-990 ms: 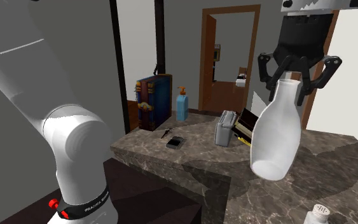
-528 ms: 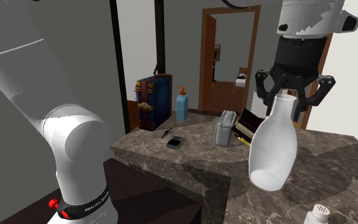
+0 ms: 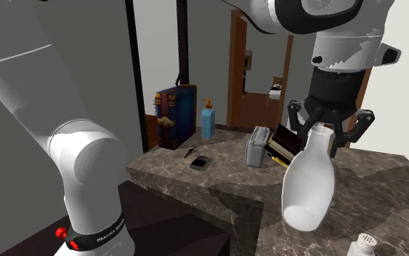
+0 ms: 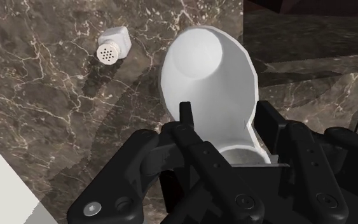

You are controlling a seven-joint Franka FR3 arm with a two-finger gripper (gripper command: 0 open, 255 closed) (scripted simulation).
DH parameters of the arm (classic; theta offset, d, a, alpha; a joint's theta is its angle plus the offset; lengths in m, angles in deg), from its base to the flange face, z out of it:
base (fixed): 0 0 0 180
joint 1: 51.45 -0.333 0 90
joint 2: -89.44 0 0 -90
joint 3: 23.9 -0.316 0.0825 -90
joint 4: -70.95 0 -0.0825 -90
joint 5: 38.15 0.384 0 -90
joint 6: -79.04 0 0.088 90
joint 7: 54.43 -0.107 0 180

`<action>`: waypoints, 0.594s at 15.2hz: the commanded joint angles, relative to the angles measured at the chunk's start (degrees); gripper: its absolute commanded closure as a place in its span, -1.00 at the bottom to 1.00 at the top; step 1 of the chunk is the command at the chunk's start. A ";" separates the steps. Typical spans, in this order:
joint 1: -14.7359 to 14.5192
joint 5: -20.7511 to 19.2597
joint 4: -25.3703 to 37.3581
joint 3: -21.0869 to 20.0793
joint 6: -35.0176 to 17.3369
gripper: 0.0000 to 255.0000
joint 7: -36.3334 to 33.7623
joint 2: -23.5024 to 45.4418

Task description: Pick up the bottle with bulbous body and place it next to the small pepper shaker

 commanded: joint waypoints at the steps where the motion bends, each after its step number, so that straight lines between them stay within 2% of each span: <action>1: -0.20 0.35 -1.26 0.57 -1.85 1.00 0.43 0.67; 9: -0.90 1.83 -5.64 2.70 -8.17 1.00 2.29 3.16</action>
